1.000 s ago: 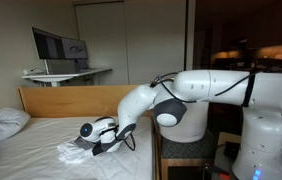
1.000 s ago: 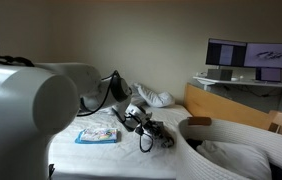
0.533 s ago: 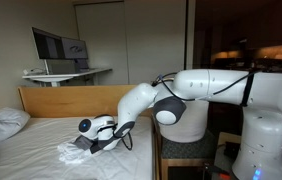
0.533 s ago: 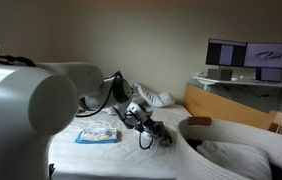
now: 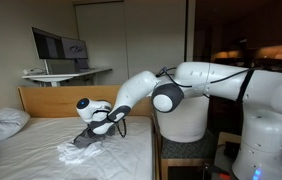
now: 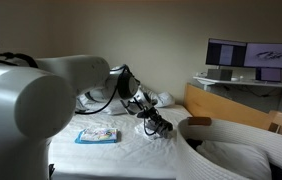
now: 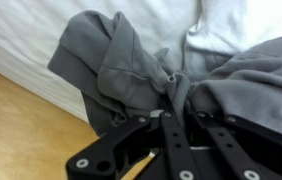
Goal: Put the gray and white clothes in the basket respectively
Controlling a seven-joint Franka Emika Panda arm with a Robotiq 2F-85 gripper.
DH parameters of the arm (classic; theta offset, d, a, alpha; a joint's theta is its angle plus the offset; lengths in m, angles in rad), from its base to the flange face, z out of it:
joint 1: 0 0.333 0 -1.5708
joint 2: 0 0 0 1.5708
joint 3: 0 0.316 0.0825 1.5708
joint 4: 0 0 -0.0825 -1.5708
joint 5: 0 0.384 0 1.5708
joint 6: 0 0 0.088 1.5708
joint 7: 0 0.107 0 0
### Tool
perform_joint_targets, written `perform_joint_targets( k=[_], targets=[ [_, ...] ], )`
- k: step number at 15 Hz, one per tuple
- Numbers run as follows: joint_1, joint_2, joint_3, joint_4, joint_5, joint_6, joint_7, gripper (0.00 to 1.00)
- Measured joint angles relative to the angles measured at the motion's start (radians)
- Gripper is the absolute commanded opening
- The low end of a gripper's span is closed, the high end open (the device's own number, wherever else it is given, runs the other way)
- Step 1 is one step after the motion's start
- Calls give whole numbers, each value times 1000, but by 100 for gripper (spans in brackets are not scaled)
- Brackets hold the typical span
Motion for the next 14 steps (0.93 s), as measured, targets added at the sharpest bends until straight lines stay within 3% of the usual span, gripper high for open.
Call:
perform_joint_targets(
  k=[6,14],
  targets=[
    [-28,-107,82,52,54,-178,-196,3],
    [-49,-274,104,100,97,-333,-213,3]
  ],
)
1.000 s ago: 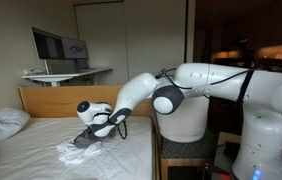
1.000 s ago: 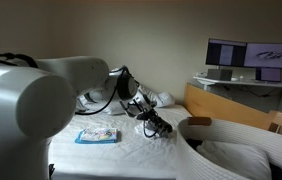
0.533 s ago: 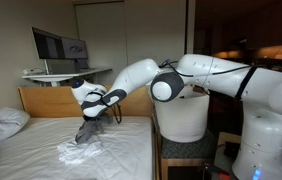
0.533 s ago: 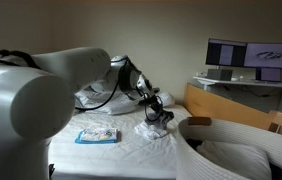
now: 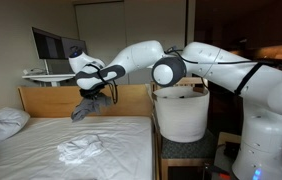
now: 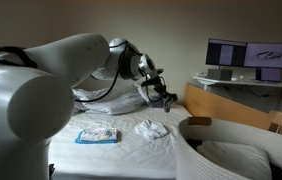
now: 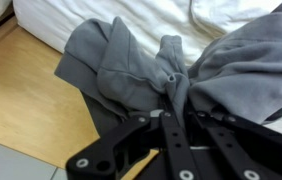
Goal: Put the gray and white clothes in the basket respectively
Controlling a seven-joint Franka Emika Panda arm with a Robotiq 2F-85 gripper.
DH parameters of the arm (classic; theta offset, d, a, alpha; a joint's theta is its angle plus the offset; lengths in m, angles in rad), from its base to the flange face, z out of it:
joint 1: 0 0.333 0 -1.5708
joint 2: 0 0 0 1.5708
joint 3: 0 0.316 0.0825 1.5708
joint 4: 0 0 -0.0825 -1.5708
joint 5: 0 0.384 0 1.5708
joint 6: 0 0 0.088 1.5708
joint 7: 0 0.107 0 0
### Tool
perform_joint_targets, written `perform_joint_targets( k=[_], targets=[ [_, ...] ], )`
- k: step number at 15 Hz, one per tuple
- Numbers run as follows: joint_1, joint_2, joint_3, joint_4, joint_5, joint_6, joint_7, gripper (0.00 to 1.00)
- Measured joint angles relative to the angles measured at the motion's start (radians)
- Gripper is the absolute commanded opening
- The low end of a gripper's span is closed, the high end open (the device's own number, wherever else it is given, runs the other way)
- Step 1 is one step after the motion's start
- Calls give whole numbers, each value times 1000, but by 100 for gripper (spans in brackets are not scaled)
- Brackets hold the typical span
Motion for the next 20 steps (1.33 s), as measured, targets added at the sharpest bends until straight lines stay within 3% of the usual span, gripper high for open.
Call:
perform_joint_targets(
  k=[7,14,20],
  targets=[
    [-67,-168,2,71,100,-272,41,3],
    [-129,-343,-2,128,164,-609,203,3],
    [-186,-415,-19,147,167,-843,389,3]
  ],
)
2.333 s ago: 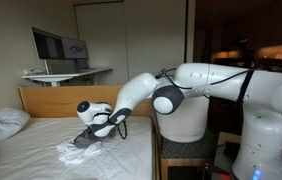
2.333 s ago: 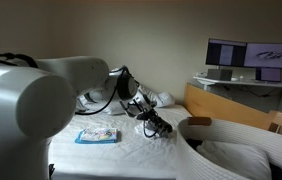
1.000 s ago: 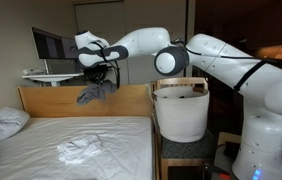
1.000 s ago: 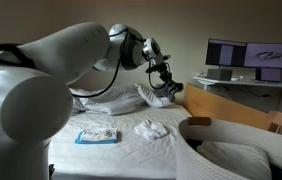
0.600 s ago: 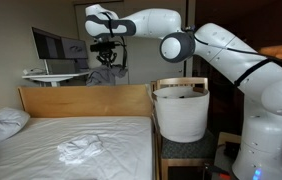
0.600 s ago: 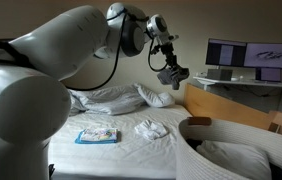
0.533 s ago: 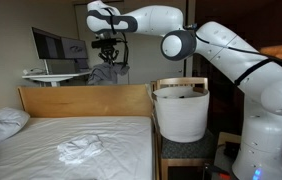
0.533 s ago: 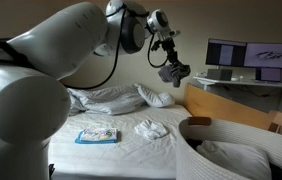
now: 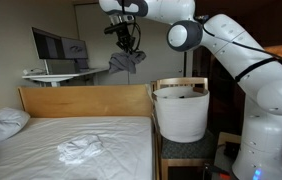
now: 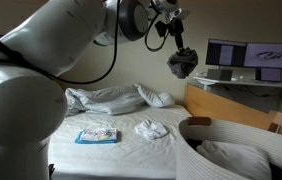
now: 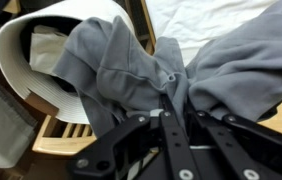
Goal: Put the gray and white clothes in the basket respectively
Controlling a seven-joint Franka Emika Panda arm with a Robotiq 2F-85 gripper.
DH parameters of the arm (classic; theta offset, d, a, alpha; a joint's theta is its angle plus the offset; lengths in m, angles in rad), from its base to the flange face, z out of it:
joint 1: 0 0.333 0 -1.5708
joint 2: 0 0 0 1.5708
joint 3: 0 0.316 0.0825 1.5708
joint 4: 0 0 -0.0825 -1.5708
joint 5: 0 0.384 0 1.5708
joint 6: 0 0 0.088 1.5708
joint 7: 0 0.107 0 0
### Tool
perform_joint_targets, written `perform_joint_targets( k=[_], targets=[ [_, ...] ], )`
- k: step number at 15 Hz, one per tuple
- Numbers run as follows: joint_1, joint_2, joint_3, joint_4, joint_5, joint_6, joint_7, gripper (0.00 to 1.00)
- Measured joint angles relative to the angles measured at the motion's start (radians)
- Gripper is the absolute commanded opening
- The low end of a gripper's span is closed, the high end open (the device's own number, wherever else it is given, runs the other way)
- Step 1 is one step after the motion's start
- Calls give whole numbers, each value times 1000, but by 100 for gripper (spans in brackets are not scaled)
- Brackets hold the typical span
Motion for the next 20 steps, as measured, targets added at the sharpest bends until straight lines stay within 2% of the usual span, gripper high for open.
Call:
perform_joint_targets(
  k=[5,9,14,17,20],
  targets=[
    [-74,-8,-11,0,15,-120,157,3],
    [-154,-22,-13,2,72,-215,279,3],
    [-265,-5,-47,137,225,-406,423,3],
    [-325,-16,-48,145,304,-428,566,3],
    [-331,-14,-49,144,324,-427,744,3]
  ],
)
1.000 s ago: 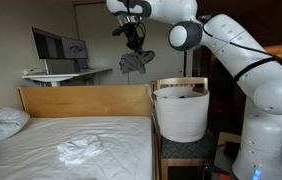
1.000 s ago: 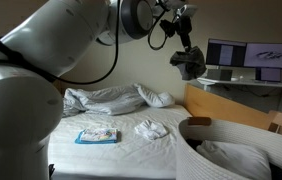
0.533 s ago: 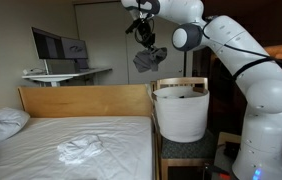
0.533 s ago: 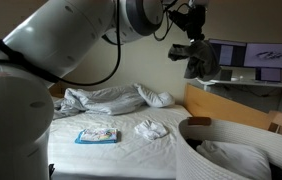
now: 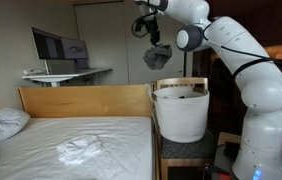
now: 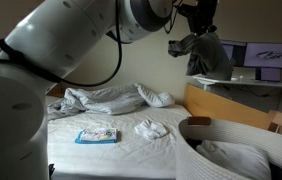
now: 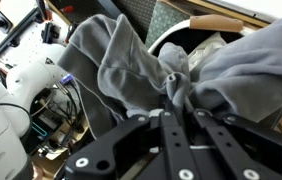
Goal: Put the gray and white clothes in the basket respectively
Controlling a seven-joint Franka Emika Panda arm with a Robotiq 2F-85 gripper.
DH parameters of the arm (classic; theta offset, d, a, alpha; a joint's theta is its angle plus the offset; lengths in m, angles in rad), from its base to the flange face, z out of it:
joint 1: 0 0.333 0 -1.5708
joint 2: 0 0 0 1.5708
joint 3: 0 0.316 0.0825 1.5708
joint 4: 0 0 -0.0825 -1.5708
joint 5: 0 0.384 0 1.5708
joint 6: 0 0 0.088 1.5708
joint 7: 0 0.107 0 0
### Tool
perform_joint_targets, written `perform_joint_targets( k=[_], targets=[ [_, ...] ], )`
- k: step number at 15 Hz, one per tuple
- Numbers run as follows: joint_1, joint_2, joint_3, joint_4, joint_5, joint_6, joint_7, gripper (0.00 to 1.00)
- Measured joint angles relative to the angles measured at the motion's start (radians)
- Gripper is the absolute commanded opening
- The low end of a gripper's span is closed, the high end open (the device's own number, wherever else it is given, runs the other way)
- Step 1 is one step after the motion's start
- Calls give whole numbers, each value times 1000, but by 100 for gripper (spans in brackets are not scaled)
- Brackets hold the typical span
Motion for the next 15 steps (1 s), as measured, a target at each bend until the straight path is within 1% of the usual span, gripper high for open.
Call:
perform_joint_targets(
  k=[3,7,12,13,14,15],
  targets=[
    [42,9,-5,-2,-2,0,197,3],
    [128,19,-19,-12,-12,-9,452,3],
    [218,59,-30,-15,-40,-97,707,3],
    [236,71,-74,-13,-36,-127,709,3],
    [258,82,-139,-12,-34,-156,698,3],
    [270,90,-168,-12,-35,-175,697,12]
  ],
)
